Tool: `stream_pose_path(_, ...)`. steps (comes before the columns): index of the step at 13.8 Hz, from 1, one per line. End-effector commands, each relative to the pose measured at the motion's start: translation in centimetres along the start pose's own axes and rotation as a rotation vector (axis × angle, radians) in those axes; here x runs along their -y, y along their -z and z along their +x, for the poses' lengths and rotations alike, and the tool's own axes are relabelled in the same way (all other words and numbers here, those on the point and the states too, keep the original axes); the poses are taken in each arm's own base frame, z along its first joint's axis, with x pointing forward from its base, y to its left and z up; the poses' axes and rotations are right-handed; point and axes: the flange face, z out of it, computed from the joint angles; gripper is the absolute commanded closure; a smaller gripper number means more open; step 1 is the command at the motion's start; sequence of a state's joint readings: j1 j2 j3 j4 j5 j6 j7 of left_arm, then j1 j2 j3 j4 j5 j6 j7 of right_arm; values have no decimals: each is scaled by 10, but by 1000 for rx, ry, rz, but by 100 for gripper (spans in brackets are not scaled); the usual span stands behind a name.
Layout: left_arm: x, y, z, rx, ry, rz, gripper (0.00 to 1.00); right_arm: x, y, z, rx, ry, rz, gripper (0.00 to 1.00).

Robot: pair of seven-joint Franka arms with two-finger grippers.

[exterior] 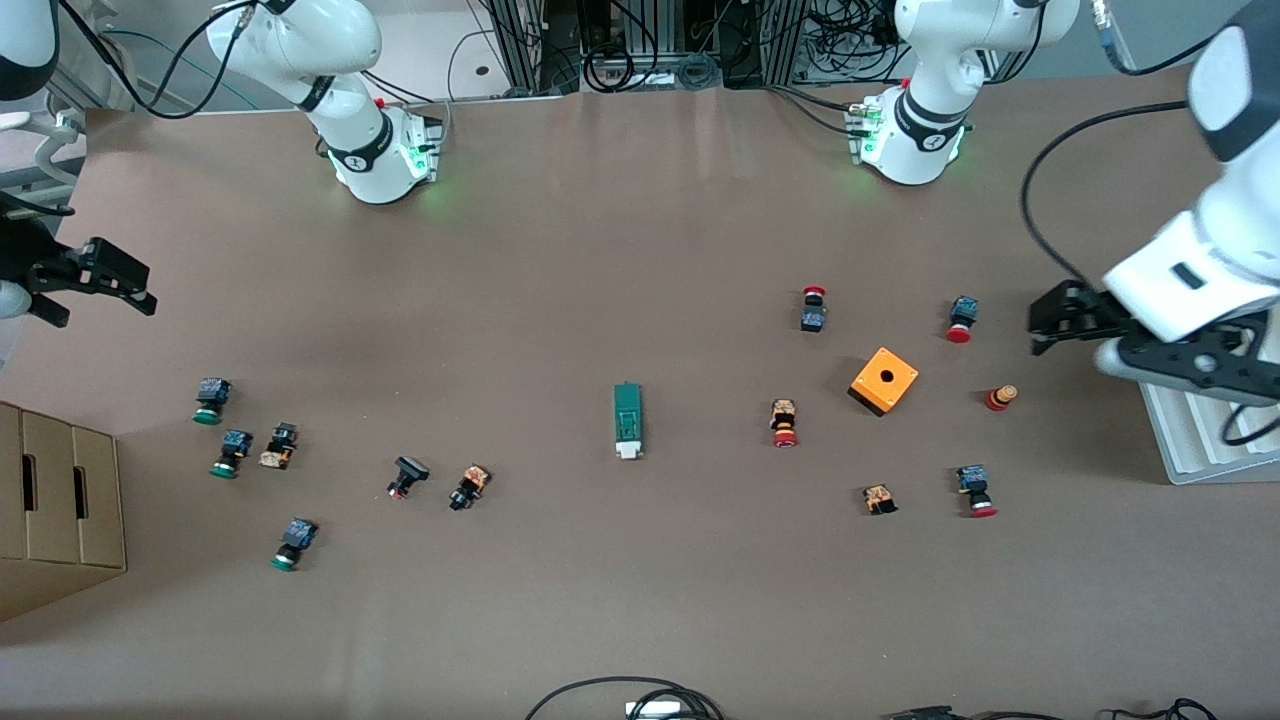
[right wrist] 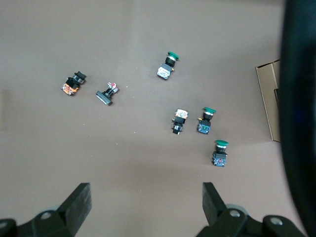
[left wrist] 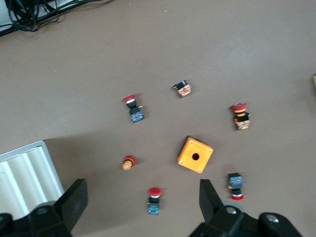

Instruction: Close load switch with both arms

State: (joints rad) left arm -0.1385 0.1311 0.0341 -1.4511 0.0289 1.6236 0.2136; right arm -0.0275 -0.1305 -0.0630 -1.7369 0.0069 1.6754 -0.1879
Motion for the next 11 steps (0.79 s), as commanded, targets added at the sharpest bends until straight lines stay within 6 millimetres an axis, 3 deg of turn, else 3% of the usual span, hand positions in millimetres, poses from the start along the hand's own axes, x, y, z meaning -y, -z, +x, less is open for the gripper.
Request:
stream_pose_path(1,2,-3,-53,-12,-43,-13,0,-1,6,0,7,7,-3,0)
stream_pose_path(4,2,-11,-71,0,-33,-15,0,-1,5,1,8,7,-3,0)
stream_pose_path(11,3,-8,-57,23,-30,-19,0,0,1,0,34,8,7,0)
